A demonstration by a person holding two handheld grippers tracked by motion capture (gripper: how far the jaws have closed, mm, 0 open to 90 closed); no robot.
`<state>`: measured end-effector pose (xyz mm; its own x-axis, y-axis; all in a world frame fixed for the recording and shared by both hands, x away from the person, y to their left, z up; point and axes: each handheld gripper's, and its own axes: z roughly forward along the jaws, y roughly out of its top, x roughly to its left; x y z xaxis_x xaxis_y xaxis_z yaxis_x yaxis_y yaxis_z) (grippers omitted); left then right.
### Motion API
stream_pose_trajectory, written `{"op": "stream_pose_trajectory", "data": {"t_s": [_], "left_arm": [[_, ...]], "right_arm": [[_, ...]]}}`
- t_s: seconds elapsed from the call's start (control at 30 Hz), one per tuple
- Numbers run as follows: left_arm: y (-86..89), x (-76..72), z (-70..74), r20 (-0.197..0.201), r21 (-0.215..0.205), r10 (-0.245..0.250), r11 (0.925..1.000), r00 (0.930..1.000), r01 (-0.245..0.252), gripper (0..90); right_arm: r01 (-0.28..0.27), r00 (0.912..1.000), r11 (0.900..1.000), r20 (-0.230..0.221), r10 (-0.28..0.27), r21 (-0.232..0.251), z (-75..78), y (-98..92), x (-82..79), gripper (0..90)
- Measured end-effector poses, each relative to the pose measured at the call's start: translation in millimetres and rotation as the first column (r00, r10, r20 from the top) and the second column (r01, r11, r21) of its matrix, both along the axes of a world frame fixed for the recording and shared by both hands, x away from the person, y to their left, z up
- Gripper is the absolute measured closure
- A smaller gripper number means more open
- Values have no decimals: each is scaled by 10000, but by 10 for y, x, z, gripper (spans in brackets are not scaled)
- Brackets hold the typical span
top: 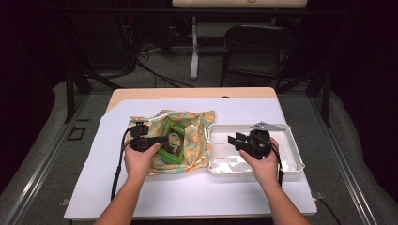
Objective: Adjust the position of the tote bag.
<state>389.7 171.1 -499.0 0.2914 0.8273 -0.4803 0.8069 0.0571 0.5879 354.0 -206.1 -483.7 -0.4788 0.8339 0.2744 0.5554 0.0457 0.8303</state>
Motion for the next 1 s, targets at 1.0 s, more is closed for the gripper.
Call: {"op": "stream_pose_trajectory", "data": {"t_s": [1.0], "left_arm": [[187, -327, 308, 1067, -135, -14, 9999, 9943, 28, 723]], "right_arm": [[-8, 10000, 10000, -32, 8, -46, -33, 4, 9, 562]]}}
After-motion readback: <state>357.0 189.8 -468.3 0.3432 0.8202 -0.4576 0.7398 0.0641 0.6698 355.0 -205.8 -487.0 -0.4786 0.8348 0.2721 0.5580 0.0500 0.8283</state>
